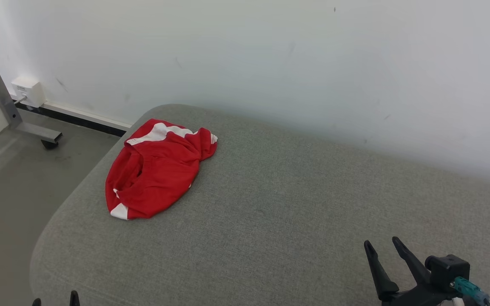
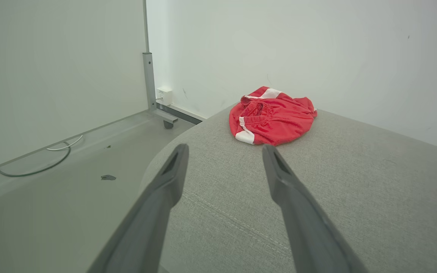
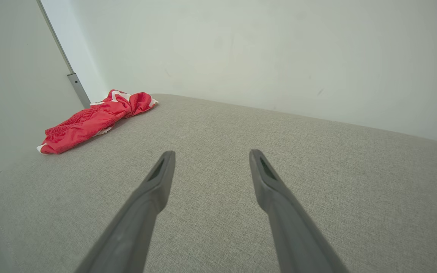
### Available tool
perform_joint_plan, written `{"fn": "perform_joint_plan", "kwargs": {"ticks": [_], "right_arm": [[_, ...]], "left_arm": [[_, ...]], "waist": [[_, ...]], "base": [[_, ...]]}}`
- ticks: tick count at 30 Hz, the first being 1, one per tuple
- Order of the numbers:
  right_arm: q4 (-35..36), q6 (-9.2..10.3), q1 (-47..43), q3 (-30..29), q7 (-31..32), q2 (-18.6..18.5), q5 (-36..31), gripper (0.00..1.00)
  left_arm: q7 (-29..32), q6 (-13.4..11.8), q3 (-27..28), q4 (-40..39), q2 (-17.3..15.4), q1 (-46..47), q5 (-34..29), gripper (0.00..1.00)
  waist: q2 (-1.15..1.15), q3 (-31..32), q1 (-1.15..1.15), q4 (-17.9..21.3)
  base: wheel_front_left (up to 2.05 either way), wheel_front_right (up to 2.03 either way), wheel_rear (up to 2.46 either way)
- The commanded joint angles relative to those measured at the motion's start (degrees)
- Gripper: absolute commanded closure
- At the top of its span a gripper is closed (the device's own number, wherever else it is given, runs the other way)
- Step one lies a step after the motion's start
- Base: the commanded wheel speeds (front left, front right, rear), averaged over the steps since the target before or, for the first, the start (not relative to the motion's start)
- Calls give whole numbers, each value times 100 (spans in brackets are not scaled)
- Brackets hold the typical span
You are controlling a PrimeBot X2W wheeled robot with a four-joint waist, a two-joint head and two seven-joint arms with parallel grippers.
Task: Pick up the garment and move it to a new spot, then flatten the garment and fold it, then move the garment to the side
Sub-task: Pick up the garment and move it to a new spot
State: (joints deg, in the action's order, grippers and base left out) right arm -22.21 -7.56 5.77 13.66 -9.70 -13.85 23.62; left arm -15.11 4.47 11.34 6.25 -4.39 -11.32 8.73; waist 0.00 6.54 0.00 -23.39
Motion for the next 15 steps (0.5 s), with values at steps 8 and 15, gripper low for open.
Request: {"fn": "perform_joint_plan", "kwargs": {"ticks": [8,15], "right_arm": [[16,17,-30,-3,-13,-60,35,0],[185,17,153,40,114,-154,-22,0]], "left_arm": [[-2,-65,43,-5,33,39,26,0],[33,-112,136,262,8,555,234,0]], "waist": [[0,-83,0,-13],[0,-434,0,137]], "base": [[0,0,0],[0,0,0]]}}
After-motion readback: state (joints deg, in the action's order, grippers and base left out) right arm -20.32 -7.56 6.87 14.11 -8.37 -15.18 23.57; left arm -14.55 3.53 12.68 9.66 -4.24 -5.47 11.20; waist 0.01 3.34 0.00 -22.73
